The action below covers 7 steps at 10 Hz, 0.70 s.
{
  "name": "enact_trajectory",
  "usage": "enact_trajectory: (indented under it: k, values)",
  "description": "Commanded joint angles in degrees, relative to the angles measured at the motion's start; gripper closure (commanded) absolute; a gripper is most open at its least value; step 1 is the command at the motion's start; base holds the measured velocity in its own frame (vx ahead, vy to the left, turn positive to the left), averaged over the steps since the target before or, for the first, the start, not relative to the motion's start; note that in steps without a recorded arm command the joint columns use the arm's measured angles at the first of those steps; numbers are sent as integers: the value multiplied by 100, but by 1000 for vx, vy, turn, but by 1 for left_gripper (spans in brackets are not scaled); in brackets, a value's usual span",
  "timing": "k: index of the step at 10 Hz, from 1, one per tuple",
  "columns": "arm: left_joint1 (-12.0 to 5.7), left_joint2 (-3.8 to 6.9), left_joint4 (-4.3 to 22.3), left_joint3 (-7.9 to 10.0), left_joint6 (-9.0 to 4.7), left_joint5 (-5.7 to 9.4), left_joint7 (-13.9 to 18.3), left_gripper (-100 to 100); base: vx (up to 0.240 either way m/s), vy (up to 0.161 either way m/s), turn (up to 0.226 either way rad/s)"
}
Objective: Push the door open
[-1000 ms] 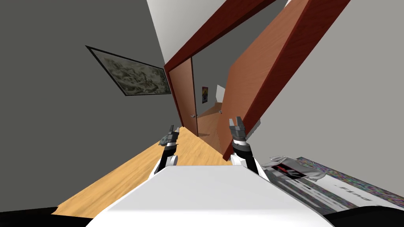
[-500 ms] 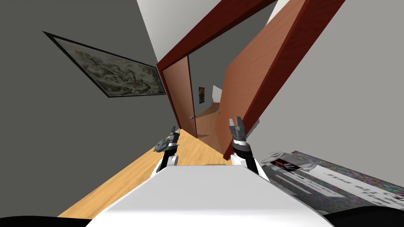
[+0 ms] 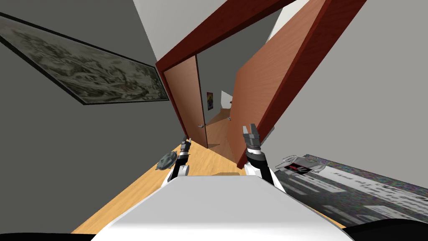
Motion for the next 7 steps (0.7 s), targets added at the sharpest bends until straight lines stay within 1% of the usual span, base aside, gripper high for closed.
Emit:
enact_trajectory:
  k: [1,4,7]
  values:
    - [-81,-8,207,11,-28,-10,-33,-100,55,103,-127]
    - [-214,-5,545,41,-59,-19,-69,-100,49,91,-139]
    - [-348,-4,883,71,-90,-27,-106,-100,40,108,-150]
